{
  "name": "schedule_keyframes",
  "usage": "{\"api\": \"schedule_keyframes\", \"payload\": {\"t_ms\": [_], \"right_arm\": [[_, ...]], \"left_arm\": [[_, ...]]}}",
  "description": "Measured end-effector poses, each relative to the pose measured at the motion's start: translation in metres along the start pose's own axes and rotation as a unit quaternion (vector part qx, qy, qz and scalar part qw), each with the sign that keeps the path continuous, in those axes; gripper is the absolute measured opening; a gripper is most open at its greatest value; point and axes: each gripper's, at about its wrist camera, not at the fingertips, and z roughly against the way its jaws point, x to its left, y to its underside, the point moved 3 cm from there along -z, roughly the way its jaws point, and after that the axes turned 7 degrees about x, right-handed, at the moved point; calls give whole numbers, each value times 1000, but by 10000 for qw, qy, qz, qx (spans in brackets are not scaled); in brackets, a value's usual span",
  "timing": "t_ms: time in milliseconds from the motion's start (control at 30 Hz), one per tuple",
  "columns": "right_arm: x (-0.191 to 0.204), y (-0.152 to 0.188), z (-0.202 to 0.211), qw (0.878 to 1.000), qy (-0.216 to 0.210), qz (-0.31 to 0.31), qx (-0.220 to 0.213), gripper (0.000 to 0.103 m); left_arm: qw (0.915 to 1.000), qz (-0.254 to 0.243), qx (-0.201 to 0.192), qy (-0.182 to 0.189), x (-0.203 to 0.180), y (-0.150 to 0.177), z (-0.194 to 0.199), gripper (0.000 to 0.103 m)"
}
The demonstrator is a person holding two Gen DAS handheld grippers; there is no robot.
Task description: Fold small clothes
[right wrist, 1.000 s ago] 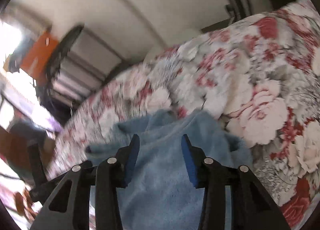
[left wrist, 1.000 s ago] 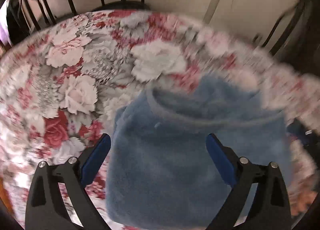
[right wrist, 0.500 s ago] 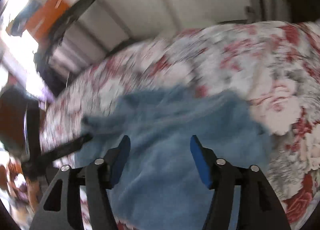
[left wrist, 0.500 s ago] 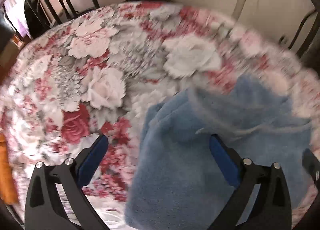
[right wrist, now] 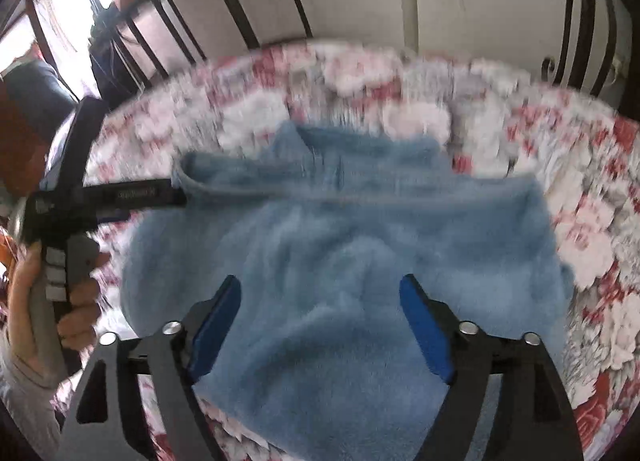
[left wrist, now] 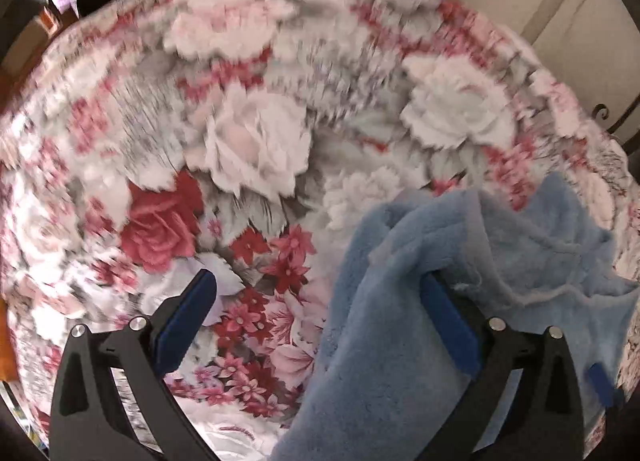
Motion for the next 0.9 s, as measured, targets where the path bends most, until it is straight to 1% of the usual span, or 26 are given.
{"api": "schedule_keyframes", "payload": {"t_ms": [33,100,167,200,267,333,367,400,433,467,533,600,633,700,733,767,833,867,900], "right_arm": [[-2,5,-12,9996,149,75,249,93],[5,3,-14,9992,250,262,168,97],[9,1,-10,9986,348,307,269,98],[9,-1,-6,9988,331,258,264,98],[3,-4,12,9999,149,22,54,98],[-7,-7,30,9995,34,-249,-179,98],[-11,-6,35,9990,14,-383,-233,99],[-17,-6,37,9983,-16,-526,-267,99],[-25,-3,40,9969,-87,-729,-275,99],[-29,-3,38,9961,-123,-842,-253,99],[-43,1,38,9938,-95,-1074,-257,99],[-53,4,39,9923,-60,-1198,-305,99],[-56,3,38,9918,-79,-1237,-298,99],[-57,1,32,9919,-72,-1256,-176,99],[-54,-1,24,9925,18,-1220,-66,99],[-54,1,13,9937,237,-1087,137,99],[-50,5,7,9951,505,-809,270,99],[-45,5,4,9952,696,-621,303,99],[-43,5,4,9950,758,-570,319,100]], "left_arm": [[9998,79,112,114,4,-2,-7,99],[9987,242,290,342,9,-6,-13,99],[9967,422,386,582,18,-10,-11,99],[9963,474,338,633,22,-12,-6,99],[9970,393,-4,666,25,-18,16,99],[9976,153,-344,585,18,-17,37,98],[9975,-78,-532,449,13,-18,46,98],[9975,-229,-603,302,7,-16,48,98],[9975,-385,-587,60,1,-14,45,98],[9978,-518,-401,-136,-8,-11,39,98],[9982,-443,-82,-406,-6,-11,19,99],[9994,-263,-10,-225,-3,-14,8,99],[9995,-244,-6,-202,-4,-18,3,99],[9987,-378,-104,-329,-2,-29,0,99],[9984,-408,-125,-372,-4,-32,-1,99],[9984,-406,-119,-387,-4,-35,-3,99],[9984,-404,-139,-380,-6,-38,-1,99],[9979,-453,-175,-429,-14,-39,0,99],[9973,-512,-217,-480,-19,-42,0,99]]}}
